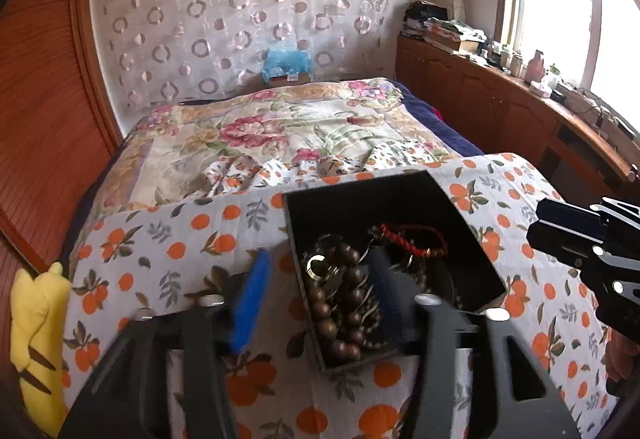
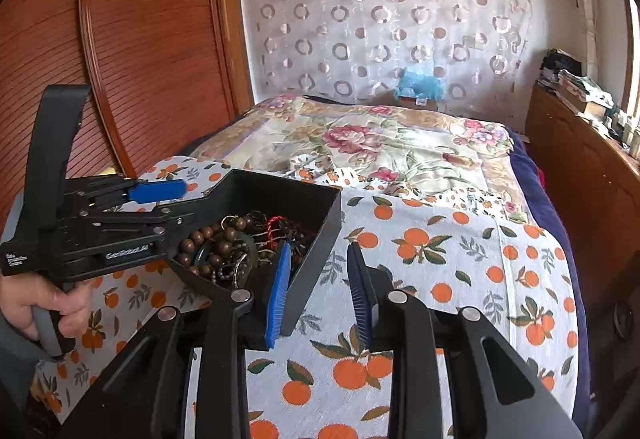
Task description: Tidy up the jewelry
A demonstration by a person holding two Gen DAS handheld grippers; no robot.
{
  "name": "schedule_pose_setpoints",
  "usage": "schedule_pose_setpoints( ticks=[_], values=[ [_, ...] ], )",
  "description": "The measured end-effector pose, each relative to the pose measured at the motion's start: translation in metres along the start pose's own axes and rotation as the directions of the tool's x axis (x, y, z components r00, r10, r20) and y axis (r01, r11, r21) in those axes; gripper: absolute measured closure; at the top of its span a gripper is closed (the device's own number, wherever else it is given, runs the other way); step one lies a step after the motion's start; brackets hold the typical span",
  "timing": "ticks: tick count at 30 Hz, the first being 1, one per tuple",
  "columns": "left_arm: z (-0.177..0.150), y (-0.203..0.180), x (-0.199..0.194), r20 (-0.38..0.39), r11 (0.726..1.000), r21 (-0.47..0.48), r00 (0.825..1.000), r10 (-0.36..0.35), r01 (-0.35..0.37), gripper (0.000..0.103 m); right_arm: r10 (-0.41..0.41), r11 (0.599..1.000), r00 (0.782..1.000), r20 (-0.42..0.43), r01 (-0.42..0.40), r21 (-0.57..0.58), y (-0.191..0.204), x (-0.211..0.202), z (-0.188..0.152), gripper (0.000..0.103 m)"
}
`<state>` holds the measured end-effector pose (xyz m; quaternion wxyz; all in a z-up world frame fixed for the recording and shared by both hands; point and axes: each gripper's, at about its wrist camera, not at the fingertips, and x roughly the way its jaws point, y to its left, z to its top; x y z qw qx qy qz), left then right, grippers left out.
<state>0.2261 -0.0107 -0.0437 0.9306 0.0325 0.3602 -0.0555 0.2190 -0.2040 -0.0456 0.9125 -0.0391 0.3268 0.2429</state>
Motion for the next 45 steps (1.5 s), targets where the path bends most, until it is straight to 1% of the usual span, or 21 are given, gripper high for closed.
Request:
schedule_pose_setpoints(
  ticks=[1,3,4,5,6,7,9,11,12,14,17,20,25,27,30,33,36,39,41,45],
  values=[
    [-0.004,0.001,-0.004,0.01,1.0,0.001,1.0,0.008,-0.008,0.036,-0.002,1.0,1.0,0.003,0.002,0.006,0.001,-0.001,-0.002,0.071],
    [-0.011,0.001,-0.009,0.018,1.0,0.0,1.0,0.01,-0.01,0.02,-0.008,1.0,1.0,0.009,0.007,0.022,0.002,-0.003,-0.007,0.064],
    [-0.016,0.002,-0.012,0.02,1.0,-0.003,1.0,0.012,-0.012,0.017,-0.003,0.999,1.0,0.012,0.003,0.032,0.002,-0.004,-0.009,0.057],
    [-0.019,0.002,-0.014,0.021,1.0,-0.003,1.0,0.011,-0.011,0.013,0.005,0.999,1.0,0.014,-0.006,0.047,0.001,-0.006,-0.012,0.054],
    [-0.023,0.003,-0.016,0.022,1.0,-0.005,1.0,0.009,-0.009,0.011,0.005,0.998,1.0,0.014,-0.006,0.057,0.0,-0.007,-0.015,0.053],
    [-0.028,0.005,-0.019,0.02,1.0,-0.014,1.0,0.006,-0.006,0.01,-0.002,0.998,1.0,0.014,0.001,0.066,0.0,-0.008,-0.017,0.051],
    [-0.035,0.007,-0.024,0.018,1.0,-0.027,1.0,0.001,0.0,0.009,-0.016,0.997,1.0,0.019,0.015,0.074,0.0,-0.01,-0.022,0.044],
    [-0.041,0.009,-0.032,0.027,0.999,-0.035,1.0,0.001,0.0,0.008,-0.032,0.996,0.999,0.022,0.031,0.082,0.0,-0.013,-0.025,0.033],
    [-0.042,0.009,-0.034,0.031,0.999,-0.038,1.0,0.002,-0.001,0.008,-0.041,0.996,0.999,0.026,0.039,0.084,0.001,-0.015,-0.027,0.03],
    [-0.047,0.01,-0.042,0.037,0.999,-0.043,0.999,0.006,-0.005,0.008,-0.06,0.995,0.998,0.036,0.056,0.086,0.002,-0.018,-0.028,0.016],
    [-0.055,0.008,-0.06,0.061,0.999,-0.048,0.998,0.006,-0.003,0.008,-0.077,0.992,0.995,0.065,0.07,0.1,0.003,-0.031,-0.031,0.007],
    [-0.059,0.004,-0.076,0.085,0.999,-0.046,0.996,0.02,-0.017,0.008,-0.092,0.991,0.992,0.089,0.083,0.101,0.005,-0.044,-0.033,0.003],
    [-0.065,-0.003,-0.112,0.149,0.998,-0.059,0.989,0.027,-0.019,0.008,-0.118,0.991,0.98,0.161,0.105,0.088,0.018,-0.078,-0.036,0.003],
    [-0.067,-0.006,-0.123,0.162,0.997,-0.058,0.985,0.051,-0.043,0.008,-0.124,0.99,0.975,0.183,0.11,0.088,0.024,-0.089,-0.039,0.003],
    [-0.072,-0.009,-0.137,0.175,0.997,-0.064,0.983,0.058,-0.047,0.008,-0.129,0.99,0.971,0.2,0.113,0.088,0.03,-0.102,-0.044,0.003],
    [-0.075,-0.01,-0.145,0.182,0.997,-0.071,0.982,0.054,-0.042,0.008,-0.129,0.989,0.97,0.208,0.11,0.099,0.034,-0.11,-0.049,0.003],
    [-0.076,-0.011,-0.149,0.18,0.996,-0.071,0.982,0.063,-0.051,0.008,-0.135,0.988,0.968,0.211,0.115,0.108,0.035,-0.113,-0.054,0.003],
    [-0.077,-0.012,-0.151,0.186,0.996,-0.07,0.98,0.067,-0.055,0.008,-0.139,0.987,0.967,0.213,0.117,0.114,0.035,-0.115,-0.055,0.003],
    [-0.077,-0.013,-0.153,0.194,0.995,-0.069,0.978,0.083,-0.071,0.008,-0.139,0.987,0.967,0.213,0.117,0.115,0.035,-0.116,-0.056,0.003],
    [-0.076,-0.014,-0.153,0.198,0.995,-0.071,0.977,0.085,-0.073,0.008,-0.139,0.986,0.966,0.217,0.116,0.116,0.035,-0.117,-0.057,0.003]
  ],
)
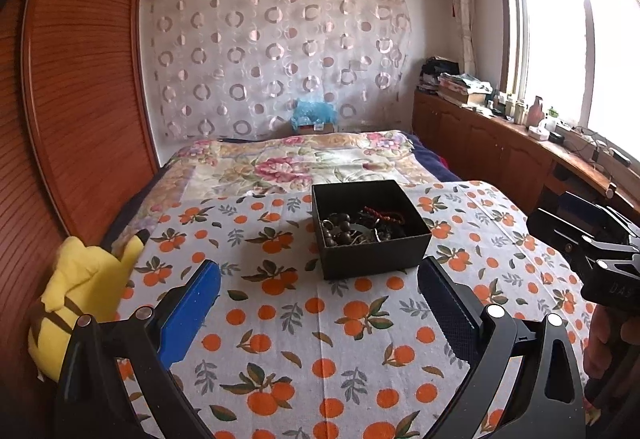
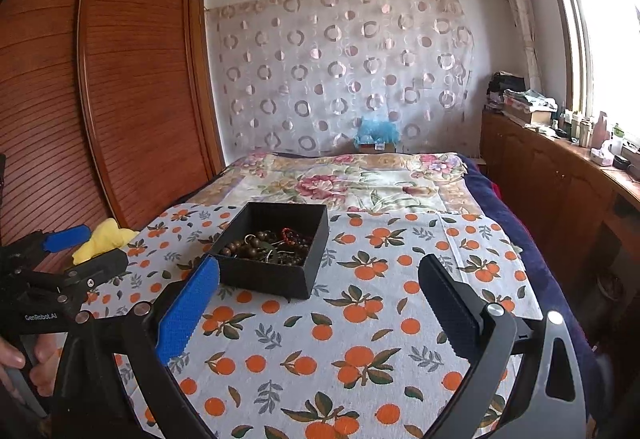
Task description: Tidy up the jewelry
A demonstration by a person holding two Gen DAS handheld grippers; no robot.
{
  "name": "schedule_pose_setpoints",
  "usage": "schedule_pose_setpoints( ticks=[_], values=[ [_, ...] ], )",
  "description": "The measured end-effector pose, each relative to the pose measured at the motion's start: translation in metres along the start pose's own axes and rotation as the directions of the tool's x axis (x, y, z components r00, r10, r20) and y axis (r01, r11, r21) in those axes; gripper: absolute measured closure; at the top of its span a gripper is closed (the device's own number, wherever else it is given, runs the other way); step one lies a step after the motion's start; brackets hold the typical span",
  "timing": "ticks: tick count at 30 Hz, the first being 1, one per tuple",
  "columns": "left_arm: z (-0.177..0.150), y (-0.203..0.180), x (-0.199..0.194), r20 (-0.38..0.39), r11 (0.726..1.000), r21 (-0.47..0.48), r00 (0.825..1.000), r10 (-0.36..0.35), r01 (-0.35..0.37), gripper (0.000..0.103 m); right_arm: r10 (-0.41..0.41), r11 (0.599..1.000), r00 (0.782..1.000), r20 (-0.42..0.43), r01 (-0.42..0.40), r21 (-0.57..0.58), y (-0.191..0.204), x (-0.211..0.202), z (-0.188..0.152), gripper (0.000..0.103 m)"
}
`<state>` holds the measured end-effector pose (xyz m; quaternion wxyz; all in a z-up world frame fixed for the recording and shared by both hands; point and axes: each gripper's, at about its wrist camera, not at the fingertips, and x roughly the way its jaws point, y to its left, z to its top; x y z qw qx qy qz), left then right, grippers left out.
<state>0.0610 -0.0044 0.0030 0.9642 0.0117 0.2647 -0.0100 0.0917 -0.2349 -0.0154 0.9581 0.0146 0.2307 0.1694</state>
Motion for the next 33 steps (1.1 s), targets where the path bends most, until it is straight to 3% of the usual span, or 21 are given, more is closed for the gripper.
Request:
schedule_pose_setpoints(
  ticks=[33],
  values=[
    [0.0001,-0.0002,-0.0036,0.002,1.0,-0.009,1.0,0.0,0.0,0.008,-0.001,1.0,1.0,0.0,0.001,-0.001,0.0012,0.0001,-0.001,0.003]
  ],
)
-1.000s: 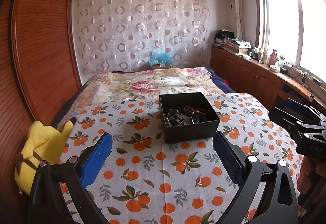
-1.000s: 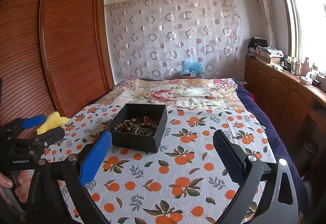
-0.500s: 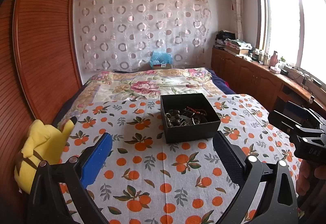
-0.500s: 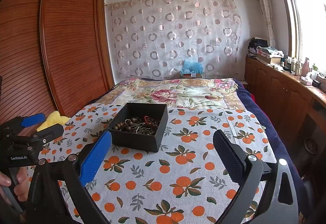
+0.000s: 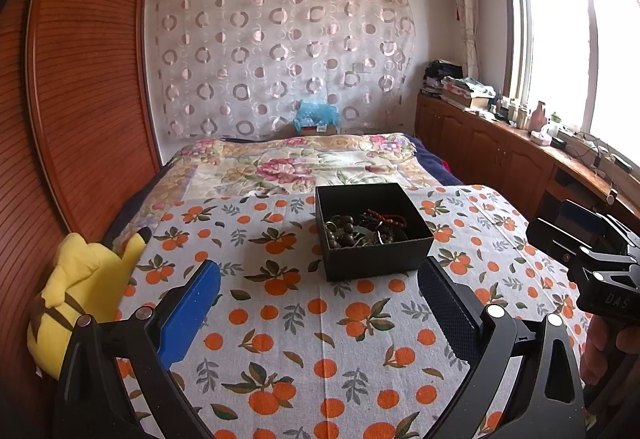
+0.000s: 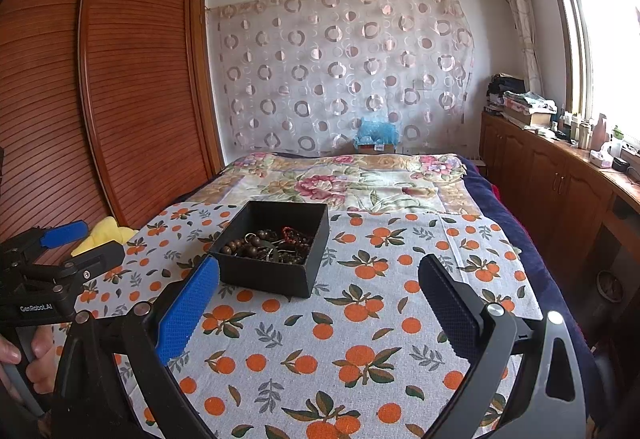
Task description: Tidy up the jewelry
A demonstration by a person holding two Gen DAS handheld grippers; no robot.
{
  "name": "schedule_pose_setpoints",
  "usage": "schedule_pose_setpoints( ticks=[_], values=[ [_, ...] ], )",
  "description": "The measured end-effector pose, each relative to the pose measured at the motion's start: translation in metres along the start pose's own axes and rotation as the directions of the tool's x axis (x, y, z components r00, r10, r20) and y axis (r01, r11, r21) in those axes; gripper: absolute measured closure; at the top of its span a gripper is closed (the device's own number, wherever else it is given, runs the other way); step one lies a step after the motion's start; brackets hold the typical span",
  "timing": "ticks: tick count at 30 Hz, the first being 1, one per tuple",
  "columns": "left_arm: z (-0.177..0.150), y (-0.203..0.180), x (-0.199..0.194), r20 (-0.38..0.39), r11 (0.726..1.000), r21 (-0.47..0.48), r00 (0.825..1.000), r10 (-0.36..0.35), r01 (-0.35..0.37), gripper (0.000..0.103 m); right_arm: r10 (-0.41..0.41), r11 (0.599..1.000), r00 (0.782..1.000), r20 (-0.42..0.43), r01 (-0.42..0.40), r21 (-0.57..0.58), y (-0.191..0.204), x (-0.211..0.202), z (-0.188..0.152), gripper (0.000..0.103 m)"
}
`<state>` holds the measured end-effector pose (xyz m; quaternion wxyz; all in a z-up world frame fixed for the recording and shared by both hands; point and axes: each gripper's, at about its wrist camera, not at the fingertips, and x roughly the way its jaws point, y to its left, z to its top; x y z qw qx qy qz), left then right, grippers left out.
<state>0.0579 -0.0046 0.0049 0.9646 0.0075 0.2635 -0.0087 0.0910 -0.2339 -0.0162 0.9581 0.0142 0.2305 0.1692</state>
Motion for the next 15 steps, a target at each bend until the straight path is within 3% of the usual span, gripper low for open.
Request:
schedule_pose_setpoints(
  ticks=[15],
  values=[
    [0.0,0.0007,-0.0004,0.004,1.0,0.001,1.0,0.001,-0.001,0.008,-0.001,1.0,1.0,-0.001,0.001,-0.001,0.0004,0.0012,-0.0003,0.003]
  ],
)
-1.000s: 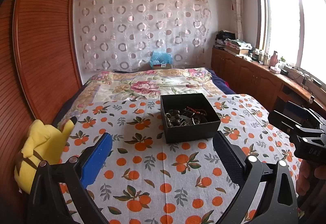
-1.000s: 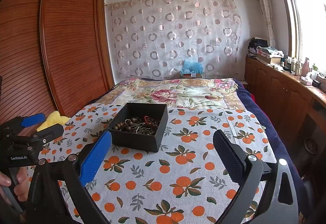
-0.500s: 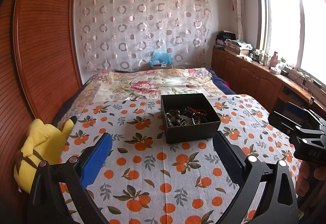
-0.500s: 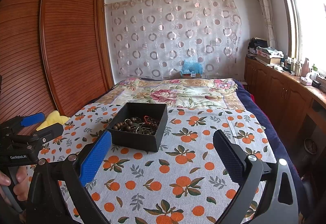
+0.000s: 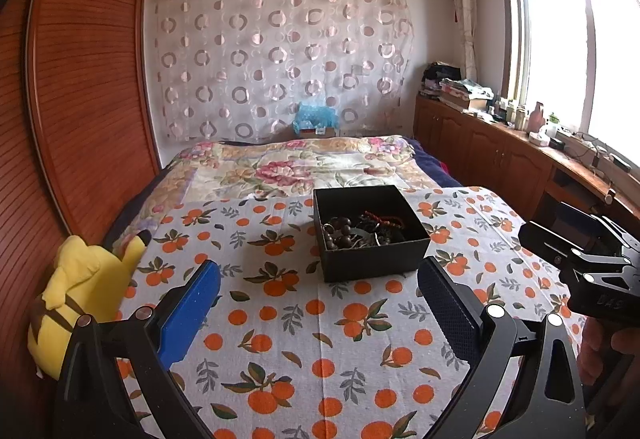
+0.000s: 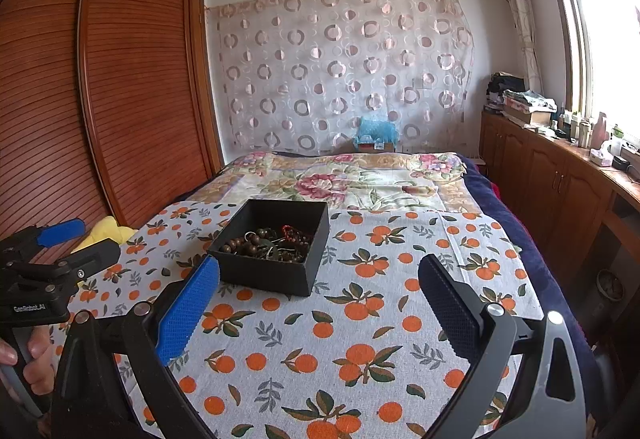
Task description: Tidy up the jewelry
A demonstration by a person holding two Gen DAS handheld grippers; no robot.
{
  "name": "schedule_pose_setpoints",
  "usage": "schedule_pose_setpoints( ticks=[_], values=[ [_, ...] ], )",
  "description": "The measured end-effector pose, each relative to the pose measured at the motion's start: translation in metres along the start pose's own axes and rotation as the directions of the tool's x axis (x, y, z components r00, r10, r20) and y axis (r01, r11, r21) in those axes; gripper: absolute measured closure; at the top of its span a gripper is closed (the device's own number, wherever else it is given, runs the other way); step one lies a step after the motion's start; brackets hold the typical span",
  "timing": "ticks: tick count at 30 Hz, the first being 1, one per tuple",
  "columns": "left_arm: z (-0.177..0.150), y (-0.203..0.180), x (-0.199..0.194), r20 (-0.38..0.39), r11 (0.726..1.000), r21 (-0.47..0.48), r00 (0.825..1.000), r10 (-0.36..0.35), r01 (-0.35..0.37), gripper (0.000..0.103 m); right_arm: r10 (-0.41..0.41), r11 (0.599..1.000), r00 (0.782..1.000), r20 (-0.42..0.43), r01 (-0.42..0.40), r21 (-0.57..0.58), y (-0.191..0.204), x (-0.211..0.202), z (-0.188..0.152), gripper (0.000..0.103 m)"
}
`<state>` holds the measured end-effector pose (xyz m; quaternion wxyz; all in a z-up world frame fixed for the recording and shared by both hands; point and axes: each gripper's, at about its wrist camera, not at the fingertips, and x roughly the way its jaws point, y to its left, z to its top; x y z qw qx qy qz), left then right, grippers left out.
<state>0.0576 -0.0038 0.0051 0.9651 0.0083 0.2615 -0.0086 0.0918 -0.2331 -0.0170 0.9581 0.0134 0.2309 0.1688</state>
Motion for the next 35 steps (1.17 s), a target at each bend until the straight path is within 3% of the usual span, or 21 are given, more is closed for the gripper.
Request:
schedule_pose_setpoints(
  ticks=[35],
  values=[
    [0.0064,-0.0076,-0.005,0.01,1.0,-0.004,1.0,-0.005,0.005,0.008,0.001,1.0,1.0,0.001,-0.001,-0.001,-0.0007,-0.0005,-0.0014,0.003]
  ],
)
